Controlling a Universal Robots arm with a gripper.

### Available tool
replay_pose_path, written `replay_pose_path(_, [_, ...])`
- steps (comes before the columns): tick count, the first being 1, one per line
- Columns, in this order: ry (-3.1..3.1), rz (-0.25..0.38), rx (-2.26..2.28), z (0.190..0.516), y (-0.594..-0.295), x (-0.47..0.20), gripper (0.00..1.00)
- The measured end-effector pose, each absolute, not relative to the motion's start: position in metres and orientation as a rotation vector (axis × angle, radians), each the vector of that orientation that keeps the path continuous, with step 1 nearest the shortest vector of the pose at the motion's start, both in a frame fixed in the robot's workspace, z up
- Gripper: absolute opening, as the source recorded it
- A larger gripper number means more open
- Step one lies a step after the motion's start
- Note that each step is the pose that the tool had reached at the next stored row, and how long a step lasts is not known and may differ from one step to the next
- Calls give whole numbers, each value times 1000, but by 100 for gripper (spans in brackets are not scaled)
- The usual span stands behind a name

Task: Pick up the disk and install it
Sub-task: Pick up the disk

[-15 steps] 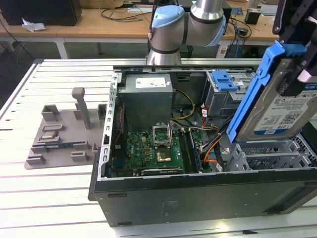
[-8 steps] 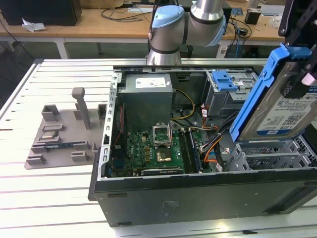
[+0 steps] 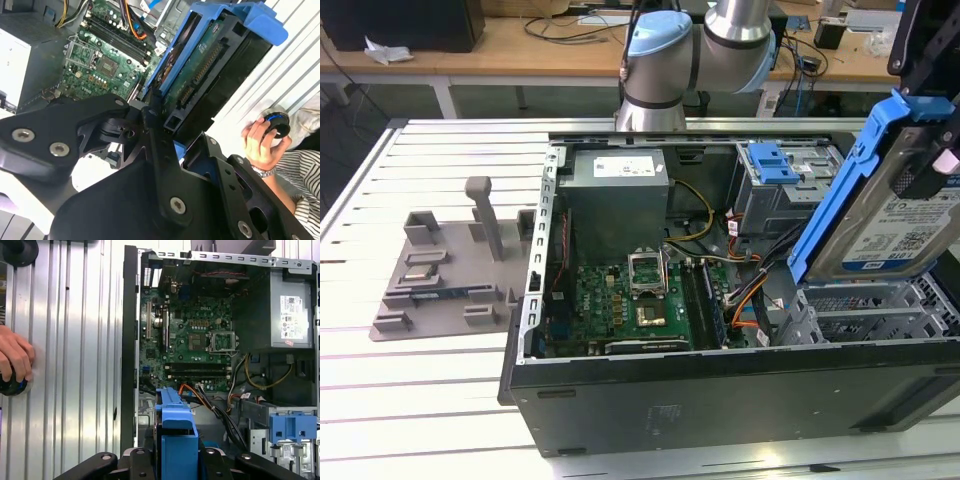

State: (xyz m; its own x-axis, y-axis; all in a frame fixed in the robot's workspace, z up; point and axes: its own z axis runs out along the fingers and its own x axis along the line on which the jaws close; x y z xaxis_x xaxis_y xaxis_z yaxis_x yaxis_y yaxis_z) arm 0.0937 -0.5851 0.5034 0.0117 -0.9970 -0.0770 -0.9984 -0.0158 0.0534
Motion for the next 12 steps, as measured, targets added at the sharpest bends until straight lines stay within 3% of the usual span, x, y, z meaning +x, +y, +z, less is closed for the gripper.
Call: replay_pose_path(12, [2193, 143, -2223, 497, -584, 112, 37])
